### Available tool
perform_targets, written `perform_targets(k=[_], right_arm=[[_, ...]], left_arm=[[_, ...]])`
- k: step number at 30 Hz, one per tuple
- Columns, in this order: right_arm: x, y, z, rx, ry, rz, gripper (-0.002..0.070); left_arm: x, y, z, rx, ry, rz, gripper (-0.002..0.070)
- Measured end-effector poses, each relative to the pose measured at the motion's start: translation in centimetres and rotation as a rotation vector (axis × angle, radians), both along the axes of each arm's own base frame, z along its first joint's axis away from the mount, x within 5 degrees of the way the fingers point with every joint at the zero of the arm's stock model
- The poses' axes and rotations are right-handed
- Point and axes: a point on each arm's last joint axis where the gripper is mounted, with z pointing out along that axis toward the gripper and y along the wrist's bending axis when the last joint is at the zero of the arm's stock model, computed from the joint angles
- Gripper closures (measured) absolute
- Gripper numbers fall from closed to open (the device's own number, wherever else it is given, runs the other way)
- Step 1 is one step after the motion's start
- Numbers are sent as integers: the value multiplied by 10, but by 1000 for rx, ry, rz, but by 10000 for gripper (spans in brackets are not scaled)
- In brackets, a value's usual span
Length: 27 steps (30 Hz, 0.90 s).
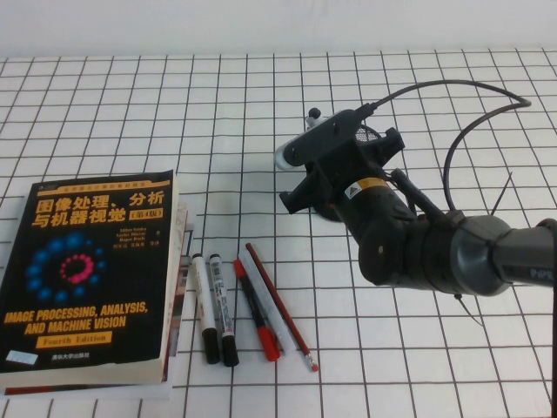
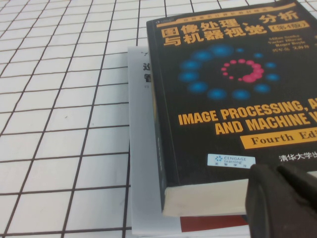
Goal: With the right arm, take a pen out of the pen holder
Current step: 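Take a marker out of the pen holder and lay it on the table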
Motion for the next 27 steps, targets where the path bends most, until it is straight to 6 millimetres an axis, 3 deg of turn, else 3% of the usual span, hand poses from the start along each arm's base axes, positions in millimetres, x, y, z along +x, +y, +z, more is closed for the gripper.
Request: perform_targets(k=[6,19,27], right_arm=[[-2,-1,11,7,-17,5,596],[-3,-2,13,-39,-17,18,598],[-15,-11,69,41,-112,21,598]], left_arm=[[0,0,0,0,0,0,679],[0,0,0,0,0,0,679],[0,0,0,0,0,0,679]])
